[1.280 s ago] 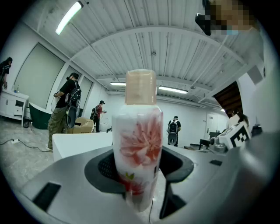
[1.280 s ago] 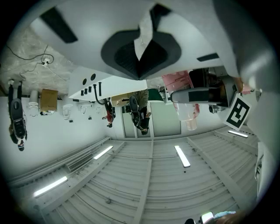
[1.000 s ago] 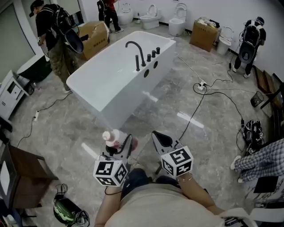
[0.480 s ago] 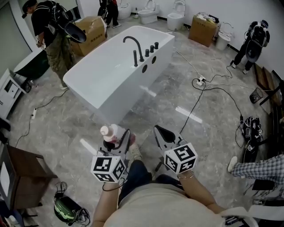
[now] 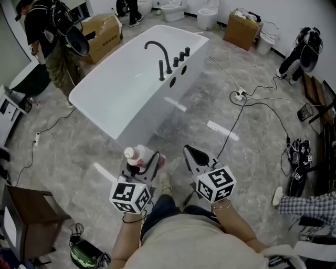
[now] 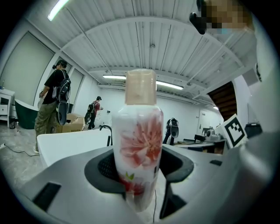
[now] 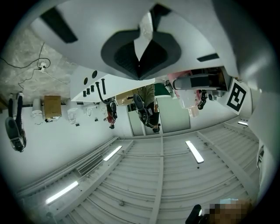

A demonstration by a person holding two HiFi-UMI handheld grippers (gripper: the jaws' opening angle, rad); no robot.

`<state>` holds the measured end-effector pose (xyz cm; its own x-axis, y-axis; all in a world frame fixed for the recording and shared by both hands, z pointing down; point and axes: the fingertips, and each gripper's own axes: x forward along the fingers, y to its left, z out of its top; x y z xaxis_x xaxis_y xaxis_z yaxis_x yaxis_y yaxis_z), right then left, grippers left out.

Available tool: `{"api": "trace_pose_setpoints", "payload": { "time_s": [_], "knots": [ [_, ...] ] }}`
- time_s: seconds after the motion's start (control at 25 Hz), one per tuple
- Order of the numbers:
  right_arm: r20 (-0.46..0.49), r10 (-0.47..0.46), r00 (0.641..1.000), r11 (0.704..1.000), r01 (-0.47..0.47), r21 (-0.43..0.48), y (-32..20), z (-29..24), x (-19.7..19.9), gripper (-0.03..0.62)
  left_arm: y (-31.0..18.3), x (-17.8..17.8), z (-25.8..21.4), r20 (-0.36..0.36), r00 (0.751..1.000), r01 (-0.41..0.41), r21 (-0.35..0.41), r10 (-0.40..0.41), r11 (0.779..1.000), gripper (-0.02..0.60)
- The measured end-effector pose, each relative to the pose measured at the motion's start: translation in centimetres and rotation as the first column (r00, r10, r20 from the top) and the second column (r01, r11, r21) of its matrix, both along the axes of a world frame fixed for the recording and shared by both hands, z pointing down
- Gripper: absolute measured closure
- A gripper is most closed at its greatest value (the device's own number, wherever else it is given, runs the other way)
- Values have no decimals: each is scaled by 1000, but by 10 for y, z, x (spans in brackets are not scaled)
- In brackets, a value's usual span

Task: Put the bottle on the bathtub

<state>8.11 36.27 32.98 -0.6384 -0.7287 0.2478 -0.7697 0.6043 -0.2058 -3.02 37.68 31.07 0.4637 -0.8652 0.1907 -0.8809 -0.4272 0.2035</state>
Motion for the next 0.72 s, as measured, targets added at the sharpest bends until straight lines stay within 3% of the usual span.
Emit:
{"api": "trace_pose_setpoints", "payload": {
  "time_s": [0.4, 0.72],
  "knots": [
    [-35, 13, 999, 1000, -12, 18, -130, -12, -62, 597, -133, -64, -8, -3, 999, -32, 10, 32, 999, 347],
    [-33, 63, 997, 998, -62, 15, -183, -10, -78, 597, -194, -88, 0, -9, 999, -49, -9, 49, 999, 347]
  ]
}}
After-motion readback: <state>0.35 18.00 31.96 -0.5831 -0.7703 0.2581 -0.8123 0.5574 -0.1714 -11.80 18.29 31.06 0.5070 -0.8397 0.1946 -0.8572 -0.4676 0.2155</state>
